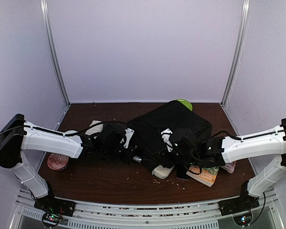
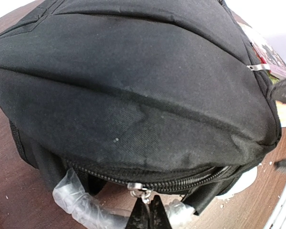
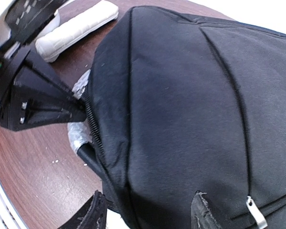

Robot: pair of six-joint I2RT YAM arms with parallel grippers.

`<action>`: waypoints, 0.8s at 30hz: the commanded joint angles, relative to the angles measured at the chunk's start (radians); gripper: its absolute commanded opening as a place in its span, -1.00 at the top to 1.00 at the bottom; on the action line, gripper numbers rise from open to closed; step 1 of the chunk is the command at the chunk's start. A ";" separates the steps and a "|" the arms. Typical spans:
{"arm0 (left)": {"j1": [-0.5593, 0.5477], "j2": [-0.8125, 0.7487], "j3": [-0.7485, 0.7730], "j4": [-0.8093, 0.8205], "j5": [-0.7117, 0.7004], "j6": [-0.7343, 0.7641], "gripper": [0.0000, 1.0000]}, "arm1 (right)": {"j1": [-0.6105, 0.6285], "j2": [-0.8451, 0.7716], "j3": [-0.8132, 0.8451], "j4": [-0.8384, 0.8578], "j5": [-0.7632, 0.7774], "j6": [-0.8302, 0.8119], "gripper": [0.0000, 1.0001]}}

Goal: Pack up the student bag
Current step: Unzip the student bag at the center of the board.

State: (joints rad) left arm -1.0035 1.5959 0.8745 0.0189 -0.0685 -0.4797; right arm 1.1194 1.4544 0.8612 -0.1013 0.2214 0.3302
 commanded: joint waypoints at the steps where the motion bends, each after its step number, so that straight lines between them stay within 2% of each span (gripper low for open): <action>1: -0.010 -0.006 0.032 0.007 0.026 0.010 1.00 | 0.026 0.047 0.034 0.003 0.019 -0.046 -0.21; 7: -0.010 -0.010 0.026 -0.001 0.027 0.010 1.00 | 0.032 0.130 0.095 -0.092 0.161 -0.028 -0.16; 10: -0.010 -0.016 0.024 -0.005 0.023 0.012 1.00 | 0.033 0.130 0.089 -0.097 0.204 -0.020 -0.02; 12: -0.010 -0.020 0.022 -0.008 0.017 0.013 1.00 | 0.033 0.116 0.080 -0.095 0.226 -0.017 0.17; 18: -0.009 -0.015 0.024 -0.015 0.004 0.018 1.00 | 0.033 0.059 0.065 -0.115 0.248 -0.029 1.00; 24: 0.005 -0.029 0.035 -0.051 -0.014 0.041 1.00 | 0.038 -0.045 0.024 -0.178 0.230 -0.040 1.00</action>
State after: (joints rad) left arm -1.0092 1.5951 0.8867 0.0021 -0.0666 -0.4667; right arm 1.1637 1.5063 0.9184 -0.1913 0.3763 0.3019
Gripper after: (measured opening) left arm 0.015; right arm 0.019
